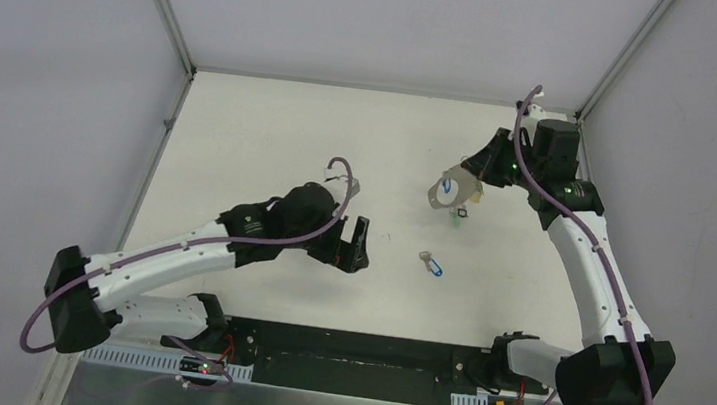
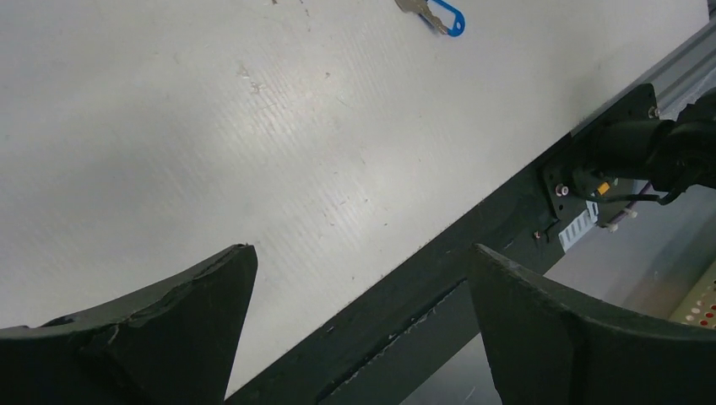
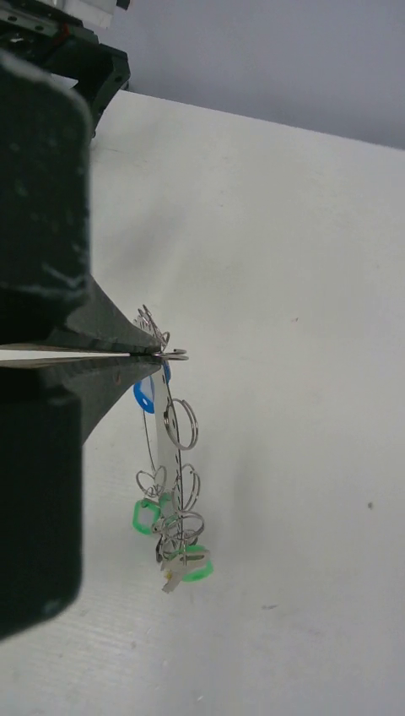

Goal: Put the keys on the keyring

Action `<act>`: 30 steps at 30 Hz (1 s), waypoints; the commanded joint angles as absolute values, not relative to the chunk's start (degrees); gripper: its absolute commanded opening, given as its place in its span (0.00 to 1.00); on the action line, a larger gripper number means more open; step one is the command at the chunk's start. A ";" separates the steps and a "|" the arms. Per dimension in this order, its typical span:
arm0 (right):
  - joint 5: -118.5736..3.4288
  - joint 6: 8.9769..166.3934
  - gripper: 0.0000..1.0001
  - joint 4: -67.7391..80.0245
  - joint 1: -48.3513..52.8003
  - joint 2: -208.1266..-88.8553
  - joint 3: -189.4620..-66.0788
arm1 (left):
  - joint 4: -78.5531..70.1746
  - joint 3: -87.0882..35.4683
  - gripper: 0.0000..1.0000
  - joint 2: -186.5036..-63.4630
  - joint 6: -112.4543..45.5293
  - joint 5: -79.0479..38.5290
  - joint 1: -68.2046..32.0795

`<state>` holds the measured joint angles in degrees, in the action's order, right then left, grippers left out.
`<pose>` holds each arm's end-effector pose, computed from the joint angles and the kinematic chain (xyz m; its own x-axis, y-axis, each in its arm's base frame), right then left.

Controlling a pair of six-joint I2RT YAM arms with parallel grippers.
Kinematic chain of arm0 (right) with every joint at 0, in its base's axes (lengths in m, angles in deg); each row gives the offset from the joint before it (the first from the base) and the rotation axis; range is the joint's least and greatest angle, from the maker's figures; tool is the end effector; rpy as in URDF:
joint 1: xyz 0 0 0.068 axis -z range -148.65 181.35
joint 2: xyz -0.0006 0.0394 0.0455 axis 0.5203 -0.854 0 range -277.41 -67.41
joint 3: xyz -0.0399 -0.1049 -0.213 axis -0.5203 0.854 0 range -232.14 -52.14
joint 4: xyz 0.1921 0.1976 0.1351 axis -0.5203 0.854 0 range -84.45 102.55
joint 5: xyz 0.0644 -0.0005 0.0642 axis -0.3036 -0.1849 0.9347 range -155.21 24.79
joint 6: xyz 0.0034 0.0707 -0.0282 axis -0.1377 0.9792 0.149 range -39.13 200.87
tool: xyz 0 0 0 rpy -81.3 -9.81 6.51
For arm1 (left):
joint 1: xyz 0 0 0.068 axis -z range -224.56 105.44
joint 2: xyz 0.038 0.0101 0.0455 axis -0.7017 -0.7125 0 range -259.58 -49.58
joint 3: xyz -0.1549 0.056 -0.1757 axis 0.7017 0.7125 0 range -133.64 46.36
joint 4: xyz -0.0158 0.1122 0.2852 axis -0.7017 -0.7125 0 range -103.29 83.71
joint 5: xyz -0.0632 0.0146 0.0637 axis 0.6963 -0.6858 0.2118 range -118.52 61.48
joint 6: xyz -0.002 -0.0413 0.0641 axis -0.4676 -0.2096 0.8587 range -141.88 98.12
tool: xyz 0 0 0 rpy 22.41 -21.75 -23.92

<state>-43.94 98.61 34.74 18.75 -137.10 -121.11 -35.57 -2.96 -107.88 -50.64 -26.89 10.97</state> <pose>0.3365 0.0992 0.3194 -0.6189 0.1525 -0.7705 -0.3377 0.8340 0.4363 0.1718 -0.2536 0.2376 -0.7098 0.1842 -0.6799 0.5650 0.7254 -0.3932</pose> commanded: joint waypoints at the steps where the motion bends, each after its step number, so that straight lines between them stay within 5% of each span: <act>1: -42.93 101.07 0.00 38.84 23.83 -136.10 -120.44 | -35.04 -8.91 0.99 -117.75 -55.11 -21.60 11.27; 11: -51.06 98.45 0.00 40.14 30.98 -130.99 -111.38 | -30.55 -24.41 0.97 -145.59 -51.29 -14.29 11.26; 17: -57.25 101.38 0.00 37.31 34.46 -127.50 -104.47 | -26.30 -34.10 0.80 -157.66 -38.71 -5.85 10.56; 30: -61.15 103.38 0.00 35.56 35.57 -125.46 -100.93 | -14.66 -40.09 0.70 -168.07 -28.38 -6.33 9.49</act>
